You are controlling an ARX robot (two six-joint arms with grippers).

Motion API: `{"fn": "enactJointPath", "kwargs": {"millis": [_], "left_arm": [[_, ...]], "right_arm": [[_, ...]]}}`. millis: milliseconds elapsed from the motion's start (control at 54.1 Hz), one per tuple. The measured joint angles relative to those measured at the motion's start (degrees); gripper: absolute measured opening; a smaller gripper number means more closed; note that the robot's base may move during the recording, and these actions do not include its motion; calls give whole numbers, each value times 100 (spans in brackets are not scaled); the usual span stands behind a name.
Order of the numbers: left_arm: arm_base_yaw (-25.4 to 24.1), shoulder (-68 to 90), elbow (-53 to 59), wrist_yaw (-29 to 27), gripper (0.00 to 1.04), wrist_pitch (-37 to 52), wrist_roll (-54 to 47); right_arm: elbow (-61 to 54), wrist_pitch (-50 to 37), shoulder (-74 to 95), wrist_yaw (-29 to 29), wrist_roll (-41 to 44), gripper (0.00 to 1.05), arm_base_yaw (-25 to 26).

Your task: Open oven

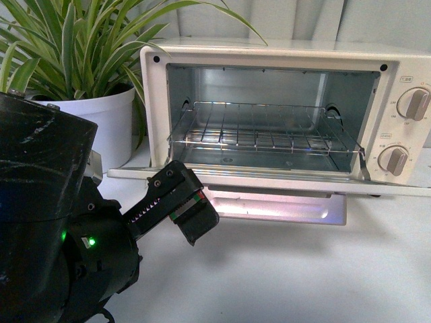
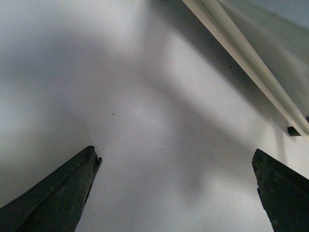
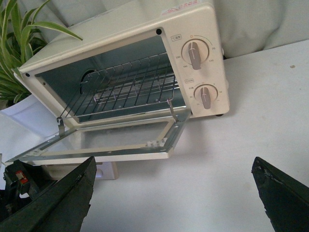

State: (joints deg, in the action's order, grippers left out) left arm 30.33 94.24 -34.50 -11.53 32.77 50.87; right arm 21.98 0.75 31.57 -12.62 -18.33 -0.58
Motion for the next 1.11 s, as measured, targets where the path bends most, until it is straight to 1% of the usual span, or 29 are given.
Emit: {"fn": "enactJointPath", "kwargs": {"millis": [148, 296, 462, 573, 813, 1035, 1109], "left_arm": [[46, 0, 28, -203, 98, 0, -667], [83, 0, 48, -404, 98, 42, -1346], [136, 0, 122, -693, 98, 234, -2496], [173, 0, 205, -765, 98, 284, -3010], [308, 0, 378, -955, 98, 328, -3893], [369, -31, 588, -1152, 98, 686, -4607], [356, -317, 874, -1045, 98, 706, -4789]], "right_arm": [[-66, 9, -24, -61, 0, 95, 157], [-116, 11, -42, -59, 0, 95, 155], [-192, 13, -83, -48, 4, 95, 140], [-262, 109, -116, -92, 52, 95, 140], [-361, 203, -127, -96, 208, 95, 17], [-389, 210, -125, -44, 247, 95, -151], [-389, 219, -127, -96, 289, 95, -146]]}}
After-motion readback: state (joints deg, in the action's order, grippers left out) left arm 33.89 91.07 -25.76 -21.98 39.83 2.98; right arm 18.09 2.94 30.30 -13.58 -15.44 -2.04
